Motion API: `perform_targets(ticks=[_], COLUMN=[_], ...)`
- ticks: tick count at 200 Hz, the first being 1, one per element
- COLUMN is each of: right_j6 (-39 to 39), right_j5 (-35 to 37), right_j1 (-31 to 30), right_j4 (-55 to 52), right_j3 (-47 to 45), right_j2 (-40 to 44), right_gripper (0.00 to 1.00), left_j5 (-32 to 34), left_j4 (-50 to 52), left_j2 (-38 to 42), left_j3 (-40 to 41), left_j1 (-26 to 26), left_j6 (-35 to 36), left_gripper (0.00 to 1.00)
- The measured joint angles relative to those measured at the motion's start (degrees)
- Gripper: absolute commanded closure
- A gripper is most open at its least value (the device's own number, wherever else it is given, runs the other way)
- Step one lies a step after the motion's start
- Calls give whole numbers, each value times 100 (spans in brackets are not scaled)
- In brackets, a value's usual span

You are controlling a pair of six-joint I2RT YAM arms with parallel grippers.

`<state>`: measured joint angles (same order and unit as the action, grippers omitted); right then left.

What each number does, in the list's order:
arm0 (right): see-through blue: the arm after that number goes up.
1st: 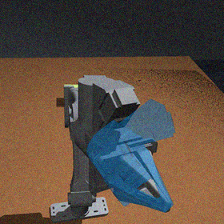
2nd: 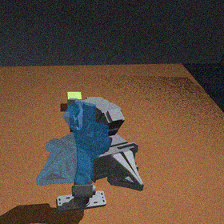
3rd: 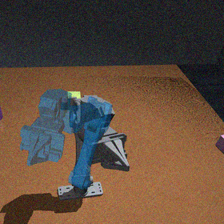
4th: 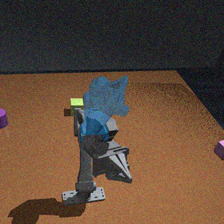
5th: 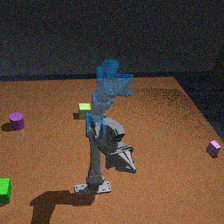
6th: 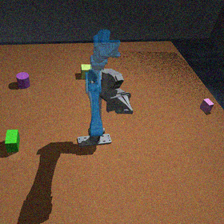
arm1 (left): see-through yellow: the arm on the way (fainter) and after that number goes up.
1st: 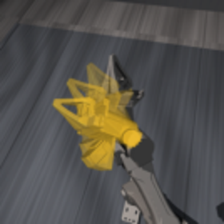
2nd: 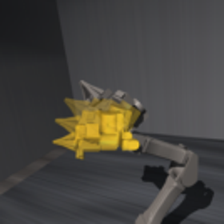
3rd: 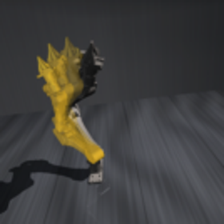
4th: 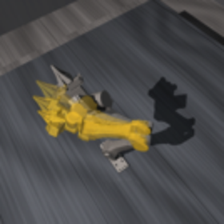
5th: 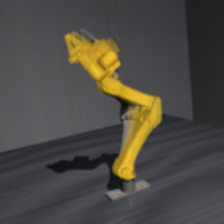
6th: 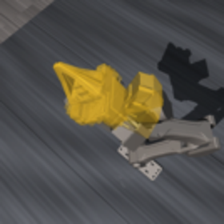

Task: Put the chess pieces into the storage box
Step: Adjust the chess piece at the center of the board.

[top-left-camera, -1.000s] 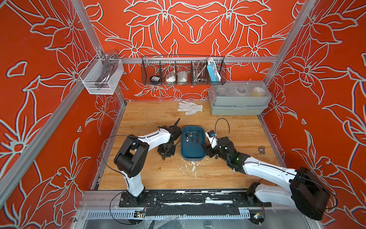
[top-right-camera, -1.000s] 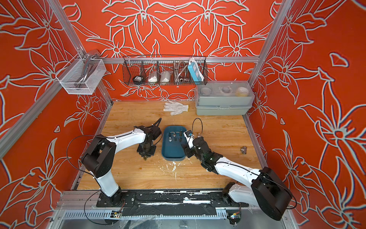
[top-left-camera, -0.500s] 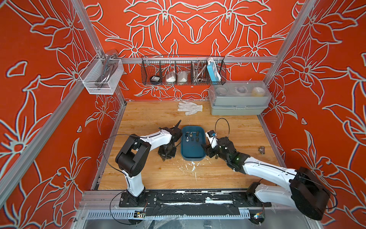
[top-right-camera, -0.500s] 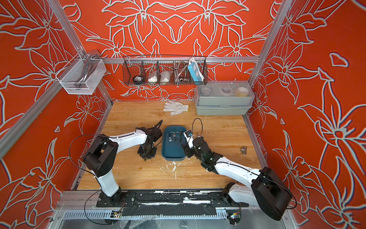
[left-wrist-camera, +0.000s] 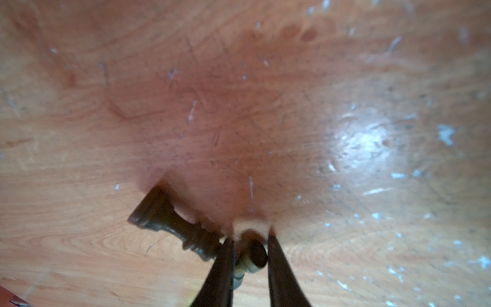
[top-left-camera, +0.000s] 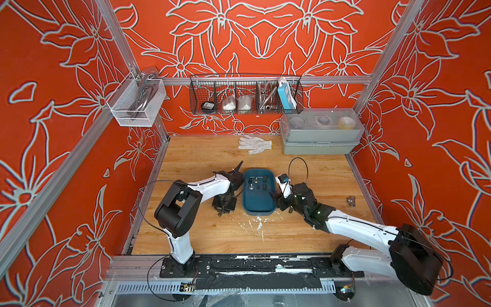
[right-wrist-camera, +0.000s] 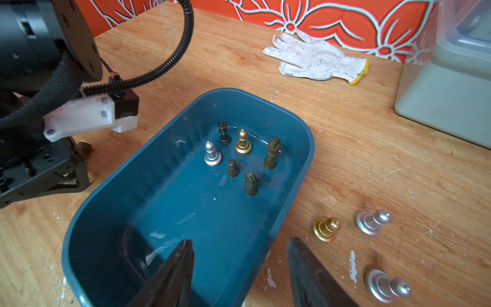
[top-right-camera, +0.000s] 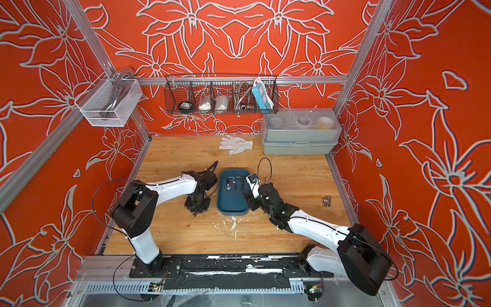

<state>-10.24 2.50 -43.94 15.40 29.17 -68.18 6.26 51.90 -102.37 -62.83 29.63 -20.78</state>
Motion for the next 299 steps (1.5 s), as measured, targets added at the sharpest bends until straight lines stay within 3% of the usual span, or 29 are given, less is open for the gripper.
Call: perform_targets(ticks=[73, 188, 299], right_j6=[0, 0, 0], right_j5=[2, 2, 4], right_j1=[0, 0, 0], right_j4=[0, 0, 2], right_j3=[0, 0, 0], right_j2=[0, 0, 0], right_gripper=[39, 39, 39], left_j5=[0, -105, -151], left_j4=[-96, -278, -730], left_j2=[111, 227, 704], left_j3=[116, 264, 671], left_j1=[-4, -42, -85], left_j6=[-20, -170, -295], left_gripper=[74, 85, 86])
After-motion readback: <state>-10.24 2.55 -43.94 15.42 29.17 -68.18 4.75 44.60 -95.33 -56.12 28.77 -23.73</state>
